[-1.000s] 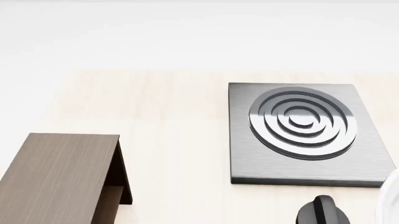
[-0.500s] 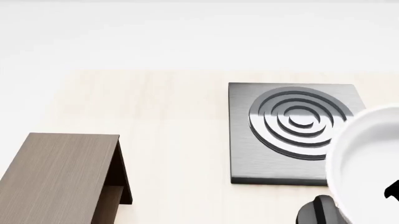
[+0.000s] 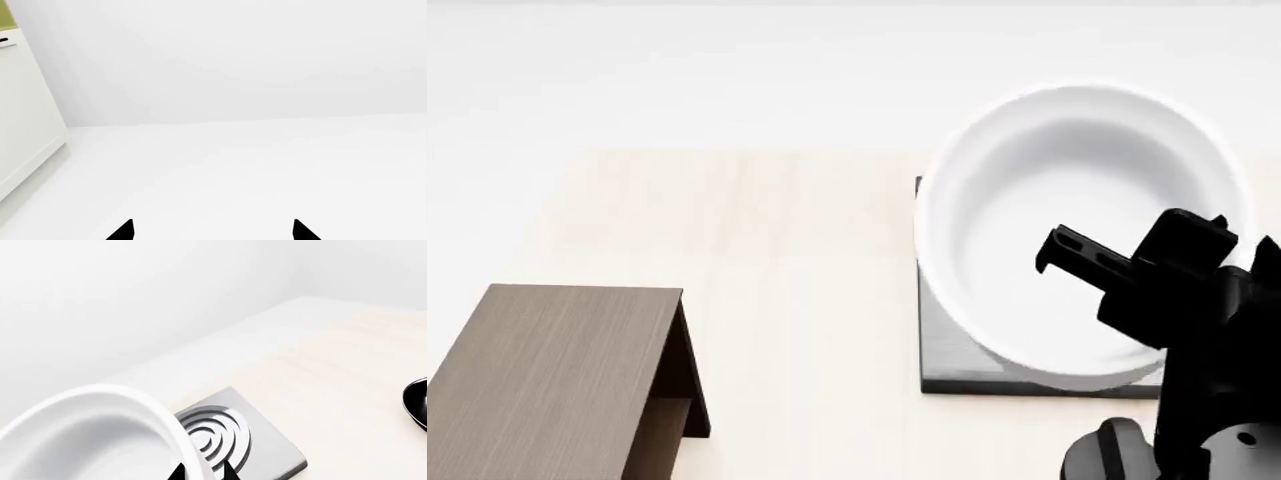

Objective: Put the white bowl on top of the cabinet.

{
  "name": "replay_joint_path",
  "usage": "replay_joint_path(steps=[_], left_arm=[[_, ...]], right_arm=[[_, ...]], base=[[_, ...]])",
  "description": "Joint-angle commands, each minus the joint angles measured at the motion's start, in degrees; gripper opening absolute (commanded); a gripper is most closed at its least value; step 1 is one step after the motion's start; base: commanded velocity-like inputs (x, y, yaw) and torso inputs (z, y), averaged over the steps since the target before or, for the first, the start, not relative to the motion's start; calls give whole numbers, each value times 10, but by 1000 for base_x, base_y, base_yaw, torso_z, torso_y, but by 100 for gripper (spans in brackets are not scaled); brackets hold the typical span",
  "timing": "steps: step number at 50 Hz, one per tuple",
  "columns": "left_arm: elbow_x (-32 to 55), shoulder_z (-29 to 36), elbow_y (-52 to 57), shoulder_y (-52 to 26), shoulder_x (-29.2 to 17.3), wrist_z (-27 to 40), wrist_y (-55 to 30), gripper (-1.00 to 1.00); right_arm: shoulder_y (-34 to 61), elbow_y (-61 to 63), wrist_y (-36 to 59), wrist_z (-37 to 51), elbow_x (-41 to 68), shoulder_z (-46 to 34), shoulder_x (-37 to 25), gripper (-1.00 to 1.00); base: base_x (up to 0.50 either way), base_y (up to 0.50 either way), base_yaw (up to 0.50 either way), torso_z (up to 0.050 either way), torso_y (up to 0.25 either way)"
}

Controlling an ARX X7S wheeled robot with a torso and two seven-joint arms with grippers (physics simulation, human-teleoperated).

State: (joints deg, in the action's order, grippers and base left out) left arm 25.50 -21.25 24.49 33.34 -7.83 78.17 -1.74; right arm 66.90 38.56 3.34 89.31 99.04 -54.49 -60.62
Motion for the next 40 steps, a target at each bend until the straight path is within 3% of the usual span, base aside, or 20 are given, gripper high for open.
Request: replay_joint_path(steps=[1, 9, 20, 40], left_arm=[[2, -1, 1, 1, 0, 0, 2, 100], [3, -2, 0, 2, 0, 0, 2, 100], [4, -2, 1, 2, 0, -1, 3, 100], [3, 0, -3, -1, -2, -2, 2, 100]], right_arm=[[188, -51, -27, -24, 42, -156, 9, -100], [220, -76, 14, -47, 55, -162, 38, -100], [248, -216, 84, -219, 131, -172, 128, -100], [326, -356, 188, -278, 121, -209, 232, -100]], base=[[0, 0, 0, 0, 0], [0, 0, 0, 0, 1], [0, 0, 0, 0, 1], [0, 0, 0, 1, 2]])
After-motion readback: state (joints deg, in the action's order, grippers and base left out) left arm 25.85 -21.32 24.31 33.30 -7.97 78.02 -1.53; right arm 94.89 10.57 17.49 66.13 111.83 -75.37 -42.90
